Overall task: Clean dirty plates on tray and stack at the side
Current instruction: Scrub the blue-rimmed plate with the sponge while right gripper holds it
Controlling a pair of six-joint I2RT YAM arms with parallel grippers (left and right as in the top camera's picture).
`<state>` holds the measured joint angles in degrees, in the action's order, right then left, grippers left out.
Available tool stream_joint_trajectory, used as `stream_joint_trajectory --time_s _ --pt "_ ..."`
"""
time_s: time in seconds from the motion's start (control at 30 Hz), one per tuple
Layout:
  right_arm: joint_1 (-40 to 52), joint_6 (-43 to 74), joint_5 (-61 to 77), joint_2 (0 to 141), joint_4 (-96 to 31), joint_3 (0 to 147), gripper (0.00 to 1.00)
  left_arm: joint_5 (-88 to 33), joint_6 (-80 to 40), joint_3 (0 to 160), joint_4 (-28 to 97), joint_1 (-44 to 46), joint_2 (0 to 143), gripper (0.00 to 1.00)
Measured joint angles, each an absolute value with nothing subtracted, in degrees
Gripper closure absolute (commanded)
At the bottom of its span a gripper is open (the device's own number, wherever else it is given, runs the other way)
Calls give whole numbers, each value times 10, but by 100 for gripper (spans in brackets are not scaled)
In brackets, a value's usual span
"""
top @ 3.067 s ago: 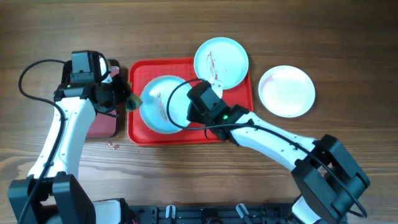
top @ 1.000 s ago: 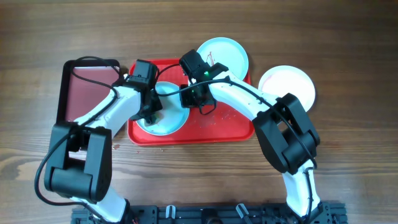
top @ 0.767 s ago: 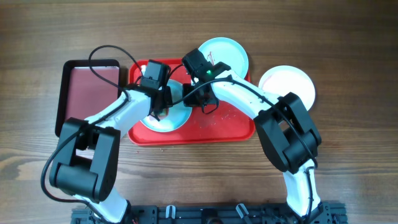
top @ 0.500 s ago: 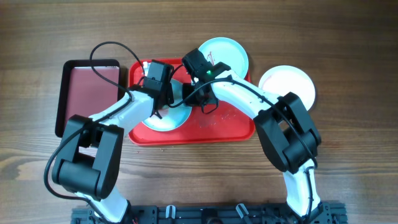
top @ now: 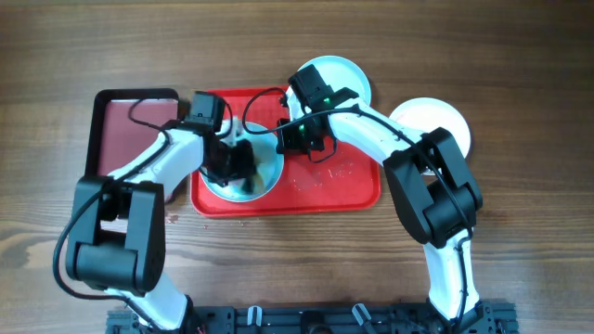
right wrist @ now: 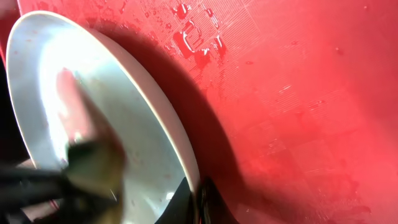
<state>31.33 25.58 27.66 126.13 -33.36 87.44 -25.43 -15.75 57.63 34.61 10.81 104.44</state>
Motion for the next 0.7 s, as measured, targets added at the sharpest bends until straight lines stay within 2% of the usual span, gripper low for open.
stream_joint_trajectory --time_s 0.13,0.23,0.33,0.43,0.5,0.63,0.7 --pt "313 254 276 1261 -332 875 96 -292 -103 566 304 129 1051 96" --pt "310 256 277 1262 -328 875 96 -228 -172 564 217 128 1051 96" --pt "310 256 277 1262 -328 874 96 -89 -257 569 171 123 1051 96" --pt "310 256 277 1262 -328 875 96 31 -335 579 220 123 1044 96" --pt "310 256 277 1262 -328 874 96 62 -368 589 303 123 1039 96" --pt "314 254 283 1264 -325 874 96 38 -386 596 440 121 1030 96" --pt "314 252 283 1264 -325 875 96 -6 -348 594 438 111 1029 96"
